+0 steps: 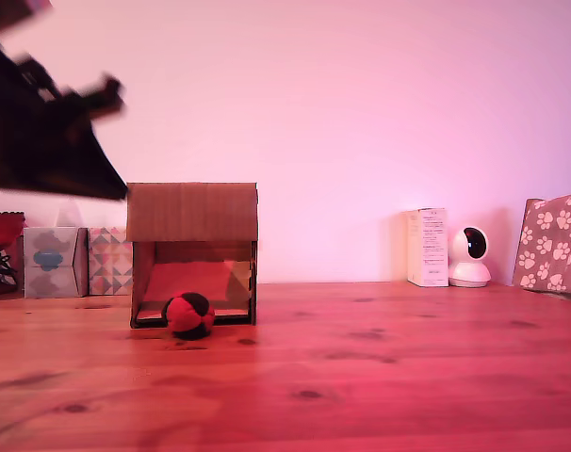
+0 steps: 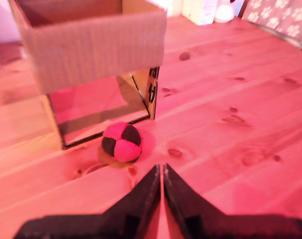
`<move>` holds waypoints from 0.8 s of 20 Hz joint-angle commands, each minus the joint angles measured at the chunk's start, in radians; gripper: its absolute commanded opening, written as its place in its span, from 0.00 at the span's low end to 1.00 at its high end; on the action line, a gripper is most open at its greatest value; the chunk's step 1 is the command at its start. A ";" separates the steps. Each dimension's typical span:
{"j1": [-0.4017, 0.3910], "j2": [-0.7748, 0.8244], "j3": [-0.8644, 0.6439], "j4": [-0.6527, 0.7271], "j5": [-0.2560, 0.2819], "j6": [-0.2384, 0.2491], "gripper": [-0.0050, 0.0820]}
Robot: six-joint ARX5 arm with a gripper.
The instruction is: Drop the footbag into the cardboard dice tower
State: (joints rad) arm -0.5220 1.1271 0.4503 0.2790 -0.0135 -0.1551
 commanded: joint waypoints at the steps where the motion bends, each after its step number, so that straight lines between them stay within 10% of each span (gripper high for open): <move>1: 0.000 0.042 -0.024 0.055 0.002 -0.007 0.03; 5: 0.000 0.146 -0.024 0.146 0.009 -0.003 0.20; 8: 0.000 0.235 -0.024 0.225 0.011 -0.002 0.99; 16: 0.017 0.463 0.017 0.423 -0.033 0.006 0.93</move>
State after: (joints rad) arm -0.5098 1.5608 0.4538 0.6876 -0.0467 -0.1543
